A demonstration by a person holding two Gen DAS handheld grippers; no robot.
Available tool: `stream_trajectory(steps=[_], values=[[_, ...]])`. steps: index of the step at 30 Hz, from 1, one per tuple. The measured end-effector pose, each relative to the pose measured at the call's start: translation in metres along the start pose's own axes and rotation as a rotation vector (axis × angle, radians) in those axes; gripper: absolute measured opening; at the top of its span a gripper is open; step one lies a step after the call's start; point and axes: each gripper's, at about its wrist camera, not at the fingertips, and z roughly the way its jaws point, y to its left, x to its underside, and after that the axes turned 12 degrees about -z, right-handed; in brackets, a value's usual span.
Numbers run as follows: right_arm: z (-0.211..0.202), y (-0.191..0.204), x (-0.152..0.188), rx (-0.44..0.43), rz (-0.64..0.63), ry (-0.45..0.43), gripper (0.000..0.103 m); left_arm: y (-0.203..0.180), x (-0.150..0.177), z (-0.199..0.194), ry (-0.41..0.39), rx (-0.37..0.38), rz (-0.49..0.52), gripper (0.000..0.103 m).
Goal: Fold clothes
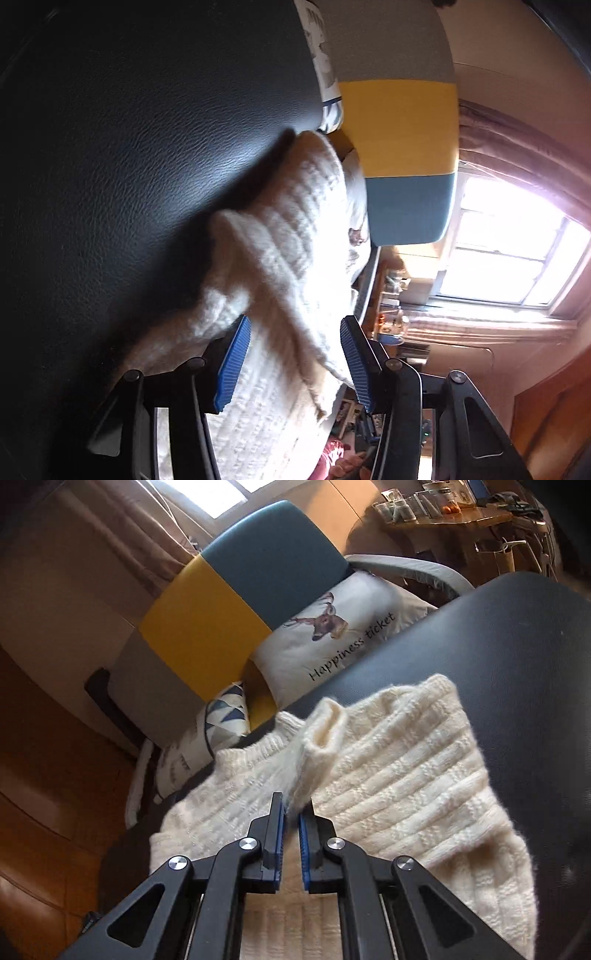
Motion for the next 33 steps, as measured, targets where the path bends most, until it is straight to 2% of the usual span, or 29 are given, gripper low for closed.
stream_trajectory(steps=[3,5,8,11,13,16,19,22,25,27,28,29,31,33], values=[[0.017,-0.017,0.016,0.042,0.027,0.066,0.006,0.005,-0.001,-0.001,-0.004,0.018,-0.032,0.051],[0.020,-0.030,0.031,0.052,0.047,0.084,0.006,0.009,-0.004,-0.007,-0.009,0.059,-0.074,0.051],[0.020,-0.039,0.039,0.045,0.076,0.062,0.006,0.015,-0.009,-0.014,-0.013,0.121,-0.139,0.051],[0.008,-0.034,0.033,0.017,0.081,-0.005,0.006,0.010,-0.007,-0.016,-0.010,0.154,-0.153,0.051],[0.002,-0.031,0.031,0.034,0.065,-0.030,0.006,0.003,-0.005,-0.013,-0.007,0.158,-0.138,0.051],[0.019,-0.039,0.037,0.078,0.065,0.050,0.006,-0.001,-0.008,-0.005,-0.054,0.094,-0.127,0.057],[0.023,-0.038,0.039,0.113,0.017,0.064,0.005,-0.002,-0.010,-0.004,-0.098,0.039,-0.114,0.055],[0.023,-0.035,0.037,0.143,-0.021,0.073,0.005,-0.012,-0.003,-0.014,-0.155,-0.013,-0.005,0.053],[0.020,-0.040,0.038,0.125,0.000,0.073,0.005,-0.034,0.010,-0.024,-0.193,-0.081,0.168,0.053],[0.015,-0.043,0.038,0.069,0.015,0.074,0.017,-0.053,0.021,-0.027,-0.232,-0.149,0.319,0.053],[0.008,-0.045,0.037,0.055,0.022,0.068,0.020,-0.063,0.028,-0.028,-0.258,-0.176,0.392,0.054],[-0.001,-0.047,0.037,0.047,0.028,0.059,0.020,-0.073,0.035,-0.029,-0.285,-0.196,0.462,0.055],[-0.021,-0.045,0.032,0.092,-0.014,0.012,0.023,-0.088,0.046,-0.025,-0.334,-0.227,0.578,0.061],[-0.037,-0.034,0.023,0.093,-0.096,-0.046,0.025,-0.097,0.047,-0.016,-0.355,-0.259,0.634,0.063]])
